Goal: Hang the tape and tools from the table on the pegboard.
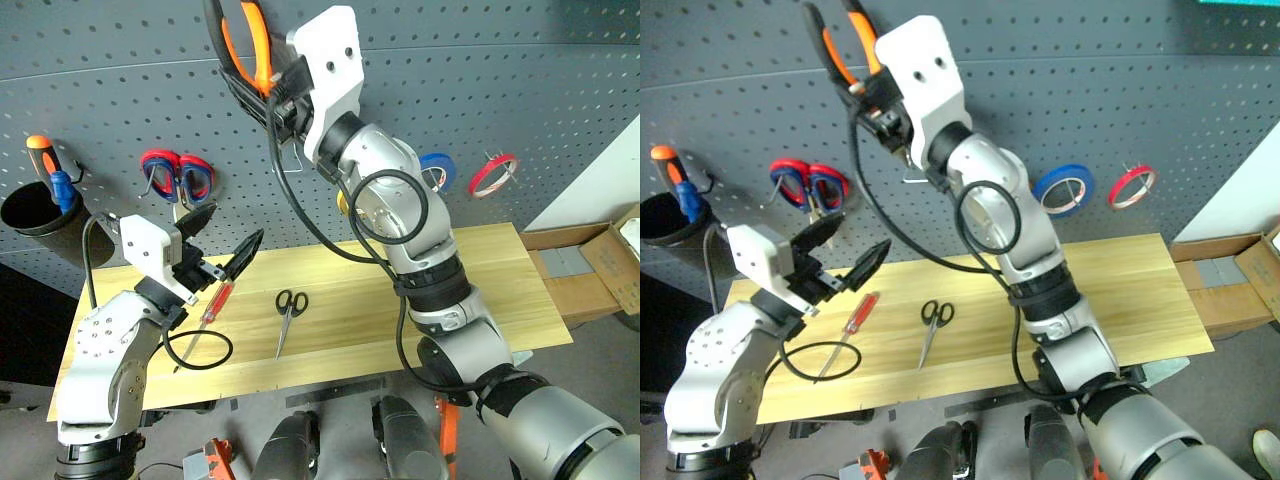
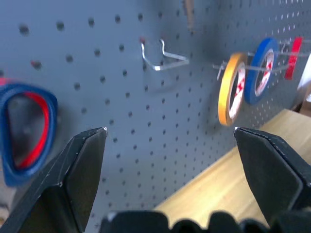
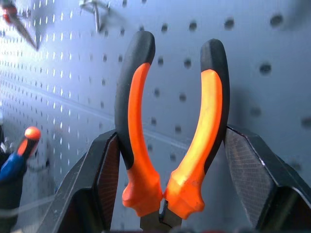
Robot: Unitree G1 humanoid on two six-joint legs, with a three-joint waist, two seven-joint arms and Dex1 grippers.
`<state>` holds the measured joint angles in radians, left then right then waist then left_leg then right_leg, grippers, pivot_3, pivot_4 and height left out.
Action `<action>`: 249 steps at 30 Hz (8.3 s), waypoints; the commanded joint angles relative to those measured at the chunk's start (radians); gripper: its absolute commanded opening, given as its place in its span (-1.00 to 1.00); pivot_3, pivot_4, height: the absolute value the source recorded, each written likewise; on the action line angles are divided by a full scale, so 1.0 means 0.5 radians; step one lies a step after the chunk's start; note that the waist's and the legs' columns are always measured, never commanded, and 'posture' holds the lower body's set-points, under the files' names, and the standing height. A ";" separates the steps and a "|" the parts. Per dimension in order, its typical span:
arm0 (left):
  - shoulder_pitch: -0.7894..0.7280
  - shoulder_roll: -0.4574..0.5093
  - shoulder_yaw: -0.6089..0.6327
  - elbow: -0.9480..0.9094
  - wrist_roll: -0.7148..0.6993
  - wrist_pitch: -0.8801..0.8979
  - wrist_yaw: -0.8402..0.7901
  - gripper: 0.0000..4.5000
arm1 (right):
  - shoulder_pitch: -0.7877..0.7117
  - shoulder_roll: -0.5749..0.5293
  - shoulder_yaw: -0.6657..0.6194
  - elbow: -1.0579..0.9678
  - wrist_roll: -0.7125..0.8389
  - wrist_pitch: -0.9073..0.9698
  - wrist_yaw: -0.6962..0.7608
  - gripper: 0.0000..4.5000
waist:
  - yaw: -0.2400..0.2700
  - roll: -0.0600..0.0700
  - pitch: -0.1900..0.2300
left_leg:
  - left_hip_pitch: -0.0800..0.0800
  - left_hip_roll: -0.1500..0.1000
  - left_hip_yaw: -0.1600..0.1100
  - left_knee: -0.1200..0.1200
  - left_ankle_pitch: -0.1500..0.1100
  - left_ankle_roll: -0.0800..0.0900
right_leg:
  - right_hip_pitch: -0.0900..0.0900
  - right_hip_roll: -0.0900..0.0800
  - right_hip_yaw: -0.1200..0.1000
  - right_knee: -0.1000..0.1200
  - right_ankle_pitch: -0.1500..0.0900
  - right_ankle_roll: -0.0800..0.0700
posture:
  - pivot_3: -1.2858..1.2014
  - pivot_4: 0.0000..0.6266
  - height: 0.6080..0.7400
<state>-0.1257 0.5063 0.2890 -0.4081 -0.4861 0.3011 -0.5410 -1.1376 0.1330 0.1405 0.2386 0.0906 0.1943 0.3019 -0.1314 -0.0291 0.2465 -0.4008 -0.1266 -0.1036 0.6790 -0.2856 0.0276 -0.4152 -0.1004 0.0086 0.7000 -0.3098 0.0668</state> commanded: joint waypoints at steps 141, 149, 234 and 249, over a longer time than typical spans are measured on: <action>-0.099 -0.347 -0.583 0.767 0.551 0.950 0.449 -0.99 | 1.315 -1.692 0.210 -1.931 1.024 1.412 0.942 1.00 | 0.088 -0.002 -0.002 | 0.002 0.034 0.000 -0.007 0.007 -0.015 | 0.019 0.026 -0.008 -0.024 0.015 -0.022 | -0.15 -0.16 1.00; 0.154 -0.314 -0.335 0.332 0.454 0.546 0.372 -0.99 | 1.254 -1.670 0.139 -1.866 1.034 1.383 0.938 1.00 | 0.095 -0.001 0.000 | -0.001 0.035 -0.003 -0.008 0.004 -0.013 | 0.021 0.025 -0.012 -0.038 0.017 -0.022 | -0.14 -0.19 1.00; -0.027 -0.368 -0.346 0.508 0.353 1.066 0.396 -0.97 | 1.223 -1.692 0.242 -1.776 0.759 1.139 1.080 1.00 | 0.089 -0.002 0.011 | -0.002 0.035 -0.004 -0.008 0.001 -0.012 | 0.020 0.025 -0.015 -0.039 0.017 -0.022 | -0.16 -0.19 1.00; 0.412 -0.249 -0.120 -0.215 0.334 0.346 0.228 -0.97 | 1.201 -1.685 0.083 -1.648 0.679 0.870 1.108 1.00 | 0.095 -0.001 0.011 | -0.002 0.035 -0.004 -0.009 0.000 -0.012 | 0.021 0.024 -0.016 -0.041 0.017 -0.022 | -0.11 -0.26 1.00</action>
<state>0.0684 0.3696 0.2042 -0.4514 -0.3145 0.5312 -0.4242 -0.5238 -0.7034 0.2150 -0.5773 0.4430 0.6636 0.8504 -0.0840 -0.0298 0.2521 -0.4020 -0.1090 -0.1055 0.6744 -0.2855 0.0215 -0.4047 -0.0881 0.0003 0.6794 -0.3011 0.0559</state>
